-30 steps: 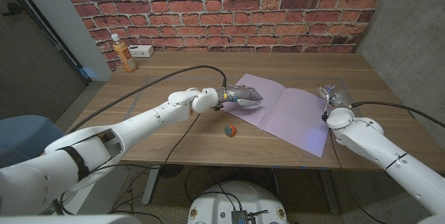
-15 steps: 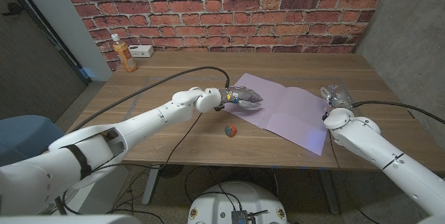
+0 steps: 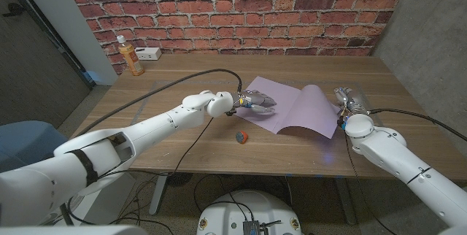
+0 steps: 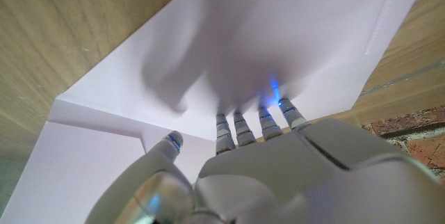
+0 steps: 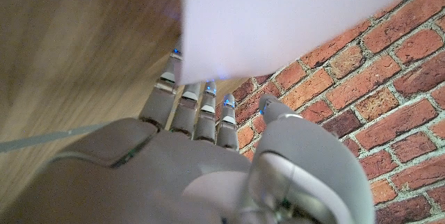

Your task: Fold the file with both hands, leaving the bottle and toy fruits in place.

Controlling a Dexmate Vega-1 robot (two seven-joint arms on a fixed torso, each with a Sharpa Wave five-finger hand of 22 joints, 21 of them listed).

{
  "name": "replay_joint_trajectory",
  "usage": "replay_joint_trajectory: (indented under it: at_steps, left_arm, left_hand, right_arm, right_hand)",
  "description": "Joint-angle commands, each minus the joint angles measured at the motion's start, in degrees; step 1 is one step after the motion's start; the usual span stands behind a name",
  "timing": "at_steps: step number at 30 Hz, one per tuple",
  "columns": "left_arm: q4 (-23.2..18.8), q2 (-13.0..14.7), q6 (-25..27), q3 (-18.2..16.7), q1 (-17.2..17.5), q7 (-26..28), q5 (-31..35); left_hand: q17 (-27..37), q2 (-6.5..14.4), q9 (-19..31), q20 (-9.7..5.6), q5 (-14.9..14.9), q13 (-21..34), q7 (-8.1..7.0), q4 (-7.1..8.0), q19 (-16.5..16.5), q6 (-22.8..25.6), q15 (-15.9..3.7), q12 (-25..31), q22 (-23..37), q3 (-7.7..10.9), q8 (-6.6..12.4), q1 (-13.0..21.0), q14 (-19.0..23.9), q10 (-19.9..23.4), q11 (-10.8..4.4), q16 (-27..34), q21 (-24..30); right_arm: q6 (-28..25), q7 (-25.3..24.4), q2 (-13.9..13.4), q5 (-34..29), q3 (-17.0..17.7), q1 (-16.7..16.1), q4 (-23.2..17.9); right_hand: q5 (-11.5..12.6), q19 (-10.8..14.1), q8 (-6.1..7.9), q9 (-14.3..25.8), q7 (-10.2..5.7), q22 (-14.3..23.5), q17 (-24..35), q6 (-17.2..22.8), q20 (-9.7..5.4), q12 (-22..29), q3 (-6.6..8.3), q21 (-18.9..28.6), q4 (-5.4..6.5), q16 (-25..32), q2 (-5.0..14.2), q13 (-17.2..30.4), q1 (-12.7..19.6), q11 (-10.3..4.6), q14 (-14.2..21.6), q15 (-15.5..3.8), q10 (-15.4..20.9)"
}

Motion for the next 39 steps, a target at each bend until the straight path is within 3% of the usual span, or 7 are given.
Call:
replay_joint_trajectory:
  at_steps: [1, 3, 5, 7, 11, 29, 39]
  left_arm:
    - [0.7, -0.3, -0.3, 0.5, -0.6, 0.1, -0.3]
    - [0.7, -0.4, -0.2, 0.6, -0.6, 0.3, -0.1]
    - [0.7, -0.4, -0.4, 0.6, -0.6, 0.4, -0.2]
    - [0.7, -0.5, -0.3, 0.7, -0.7, 0.6, -0.1]
    - [0.9, -0.7, -0.2, 0.9, -0.9, 0.6, 0.1]
    - [4.6, -2.6, -1.8, 2.2, -2.3, 1.5, -0.2]
    - [6.4, -3.4, -2.5, 2.8, -3.0, 2.2, -0.5]
  left_hand:
    - [0.2, 2.7, 0.0, 0.19, 0.3, 0.0, -0.16, 0.04, 0.1, -0.3, -0.16, -0.1, 0.2, -0.37, 0.02, -0.7, -0.4, -0.5, -0.32, -0.2, 0.0]
    - [0.2, 2.7, 0.0, 0.19, 0.4, 0.0, -0.11, 0.04, 0.2, -0.5, -0.17, -0.2, 0.2, -0.39, -0.01, -0.8, -0.4, -0.6, -0.20, -0.2, -0.1]
    - [0.2, 2.7, 0.0, 0.20, 0.4, 0.0, -0.07, 0.04, 0.2, -0.5, -0.17, -0.2, 0.2, -0.41, 0.00, -0.8, -0.4, -0.7, -0.23, -0.2, -0.1]
    - [0.2, 2.8, 0.0, 0.20, 0.5, 0.0, -0.14, 0.04, 0.2, -0.6, -0.18, -0.3, 0.2, -0.43, 0.03, -0.9, -0.4, -0.9, -0.55, -0.2, -0.1]
    - [0.2, 2.8, 0.0, 0.17, 0.5, 0.0, -0.08, 0.04, 0.2, -0.7, -0.20, -0.3, 0.2, -0.45, 0.01, -1.0, -0.5, -1.0, -0.33, -0.3, -0.2]
    - [0.2, 3.2, 0.0, 0.13, 0.8, 0.0, -0.15, 0.07, 0.4, -1.2, -0.51, -0.4, 0.2, -0.50, 0.04, -1.3, -0.7, -1.4, -0.29, -0.4, -0.4]
    - [0.2, 3.3, 0.0, 0.17, 0.9, 0.0, -0.25, 0.11, 0.5, -1.3, -0.63, -0.4, 0.2, -0.53, 0.08, -1.4, -0.7, -1.4, -0.20, -0.3, -0.5]
  right_arm:
    - [1.0, -3.9, 1.2, -0.8, 0.7, -0.7, -0.4]
    - [-0.1, -4.8, 1.6, -0.5, 1.1, -0.9, -1.0]
    - [0.1, -5.1, 1.9, -0.1, 1.7, -1.3, -1.3]
    - [1.2, -5.3, 2.6, 0.6, 2.5, -1.9, -1.3]
    - [6.5, -3.7, 4.4, 3.5, 4.9, -3.7, -0.7]
    - [46.2, 21.7, 21.1, 27.7, 12.2, -7.7, 9.5]
    - [53.9, 35.2, 28.3, 42.0, 12.1, -5.7, 13.3]
  right_hand:
    - [-0.2, -5.5, -0.12, 0.2, 0.13, 0.1, 0.6, 0.4, 0.69, -0.1, 0.70, -2.9, -0.22, -1.4, 0.16, 0.3, -0.9, -0.49, -3.3, -0.08, -1.2]
    - [-0.3, -2.2, -0.13, 0.2, -0.18, 0.4, 0.6, 0.6, 1.45, 0.1, 0.74, -1.6, -0.31, -0.4, 0.09, 0.3, -1.3, -0.62, -0.8, -0.20, -1.2]
    - [-0.1, 8.5, -0.15, 0.2, -0.13, 0.9, 0.5, 0.6, 0.95, 0.3, 1.38, 2.5, -0.53, 0.6, 0.00, 0.3, -2.0, -0.36, 3.6, 0.14, -0.6]
    - [-0.1, 14.2, -0.16, 0.2, 0.11, 0.9, 0.5, 0.6, -0.08, 0.3, 1.84, 4.4, -0.64, 1.1, -0.14, 0.3, -2.4, -0.40, 6.2, 0.29, -0.2]
    - [0.0, 19.1, -0.26, 0.2, 0.50, 0.8, 0.5, 0.3, -0.87, 0.3, 2.39, 6.1, -0.81, 1.3, -0.24, 0.3, -2.8, 0.06, 8.2, 0.43, 0.0]
    - [-0.3, 10.4, -0.73, 0.2, -0.81, 0.3, 1.5, -5.0, 2.58, -0.8, 2.01, 0.8, -2.15, -1.9, -1.49, 0.3, -4.0, -1.36, 1.3, 1.90, -9.0]
    - [-0.3, 10.1, -0.68, 0.2, -1.70, 0.2, 1.7, -6.1, 2.21, -0.6, 1.81, 0.1, -3.41, -2.1, -1.58, 0.3, -3.6, -2.09, -0.6, 0.09, -11.0]
